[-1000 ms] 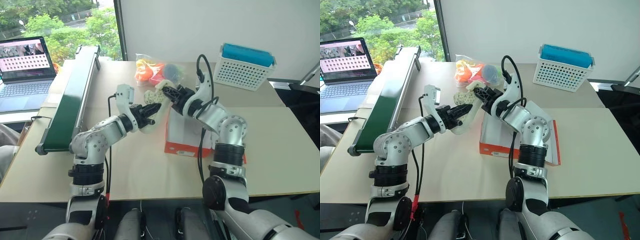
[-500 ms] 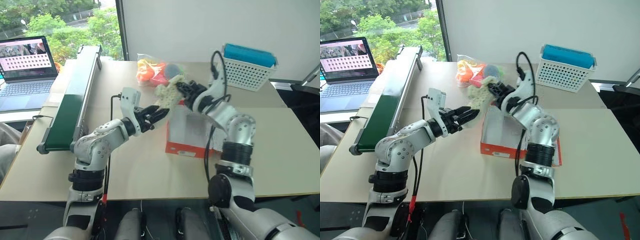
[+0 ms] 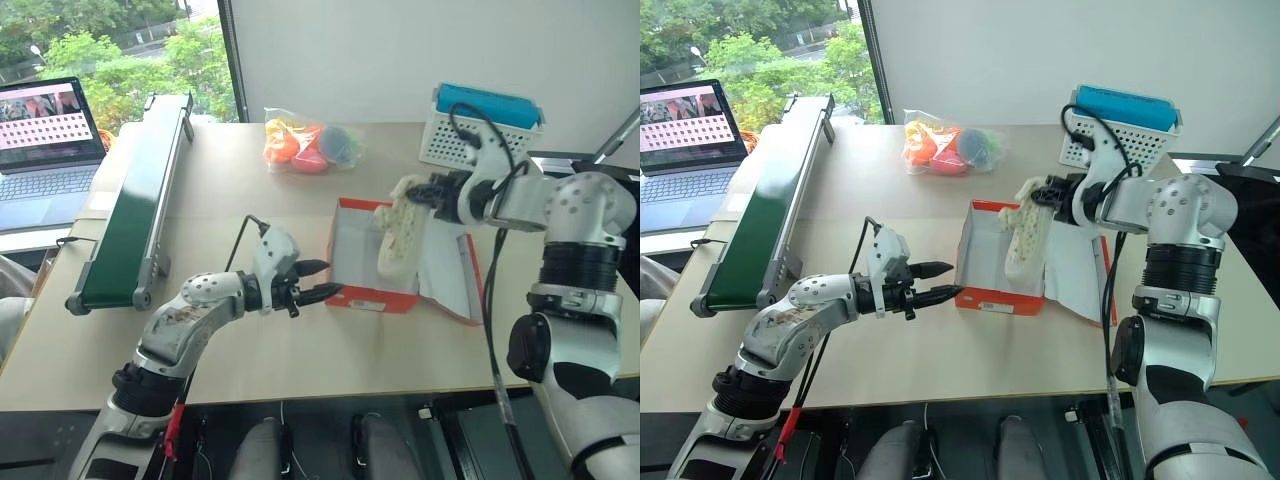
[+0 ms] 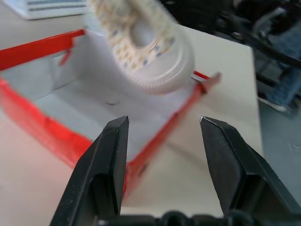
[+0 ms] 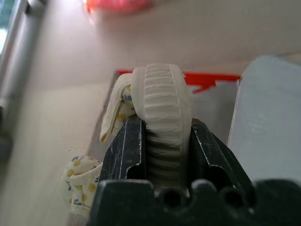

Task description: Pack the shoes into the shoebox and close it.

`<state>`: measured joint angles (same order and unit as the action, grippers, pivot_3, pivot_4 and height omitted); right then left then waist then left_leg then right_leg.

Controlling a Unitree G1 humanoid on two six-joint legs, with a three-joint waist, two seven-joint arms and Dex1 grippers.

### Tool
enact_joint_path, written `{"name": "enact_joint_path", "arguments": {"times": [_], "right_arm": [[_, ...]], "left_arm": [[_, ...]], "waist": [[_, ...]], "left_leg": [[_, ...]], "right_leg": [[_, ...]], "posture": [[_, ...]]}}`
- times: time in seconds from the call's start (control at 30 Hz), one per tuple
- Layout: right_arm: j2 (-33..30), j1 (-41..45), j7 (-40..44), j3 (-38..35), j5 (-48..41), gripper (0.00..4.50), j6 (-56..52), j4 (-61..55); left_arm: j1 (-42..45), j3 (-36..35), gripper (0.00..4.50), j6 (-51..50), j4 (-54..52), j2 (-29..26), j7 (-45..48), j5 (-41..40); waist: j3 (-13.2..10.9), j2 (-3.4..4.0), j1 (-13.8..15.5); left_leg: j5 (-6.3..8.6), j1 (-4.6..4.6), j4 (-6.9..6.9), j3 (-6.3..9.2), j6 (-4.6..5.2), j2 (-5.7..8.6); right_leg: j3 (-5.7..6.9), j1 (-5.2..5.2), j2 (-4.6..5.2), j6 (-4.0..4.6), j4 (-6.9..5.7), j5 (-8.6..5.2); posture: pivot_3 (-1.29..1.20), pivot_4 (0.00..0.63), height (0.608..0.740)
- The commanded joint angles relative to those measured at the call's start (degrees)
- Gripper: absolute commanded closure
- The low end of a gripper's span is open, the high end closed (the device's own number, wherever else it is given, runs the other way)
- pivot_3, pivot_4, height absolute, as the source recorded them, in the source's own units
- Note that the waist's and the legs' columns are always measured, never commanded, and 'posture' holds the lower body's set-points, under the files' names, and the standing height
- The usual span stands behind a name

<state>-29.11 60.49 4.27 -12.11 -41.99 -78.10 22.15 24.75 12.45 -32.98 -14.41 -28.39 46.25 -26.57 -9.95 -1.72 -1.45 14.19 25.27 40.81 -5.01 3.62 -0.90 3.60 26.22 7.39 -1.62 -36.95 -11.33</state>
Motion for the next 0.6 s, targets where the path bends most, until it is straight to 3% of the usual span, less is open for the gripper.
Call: {"name": "enact_joint_path", "arguments": {"times": [0.03, 0.17, 0.33, 0.57, 0.6], "right_arm": [[-3.38, 2.01, 6.95, 6.56, 5.23, 3.67, 2.64, 1.49], [-4.66, 1.73, 14.88, 15.79, 12.37, 3.67, 8.24, 5.79], [-3.61, 2.18, 21.73, 22.09, 19.02, 3.67, 13.91, 11.20], [-2.08, 1.53, 25.59, 25.02, 26.28, 3.67, 19.84, 17.03], [-1.86, 1.47, 25.57, 24.69, 26.88, 3.25, 20.09, 17.68]], "left_arm": [[0.50, 0.40, 1.93, 2.69, -0.41, 0.23, 1.72, 1.42], [0.51, 0.29, 1.93, 2.55, -0.76, 1.63, 1.61, 1.53], [-0.52, 0.11, 1.93, 1.31, -2.59, 2.73, 0.41, 1.73], [-0.68, -0.95, 1.93, -0.29, -4.24, 2.88, -1.01, 1.23], [-0.72, -1.06, 1.87, -0.40, -4.39, 2.82, -1.05, 1.17]], "waist": [[0.00, 0.00, 0.39], [0.00, 0.00, 0.80], [0.00, 0.00, 0.76], [0.00, 0.00, 0.81], [0.01, 0.00, 0.83]], "left_leg": [[0.01, 0.02, 0.00, 0.00, 0.01, 0.00], [0.02, 0.06, 0.03, 0.01, 0.04, 0.02], [0.03, 0.04, 0.06, 0.02, 0.06, 0.02], [0.01, 0.02, 0.11, 0.05, 0.03, 0.02], [0.01, 0.01, 0.12, 0.07, 0.03, 0.01]], "right_leg": [[0.01, 0.00, 0.00, -0.01, 0.01, 0.00], [0.04, -0.01, 0.03, -0.03, 0.08, -0.01], [0.05, -0.03, 0.03, -0.05, 0.07, 0.00], [0.08, -0.08, 0.04, -0.05, 0.03, 0.00], [0.09, -0.09, 0.03, -0.05, 0.02, 0.00]], "posture": [[0.00, 0.150, 0.699], [0.00, 0.150, 0.699], [0.00, 0.150, 0.699], [0.00, 0.150, 0.699], [0.00, 0.150, 0.699]]}}
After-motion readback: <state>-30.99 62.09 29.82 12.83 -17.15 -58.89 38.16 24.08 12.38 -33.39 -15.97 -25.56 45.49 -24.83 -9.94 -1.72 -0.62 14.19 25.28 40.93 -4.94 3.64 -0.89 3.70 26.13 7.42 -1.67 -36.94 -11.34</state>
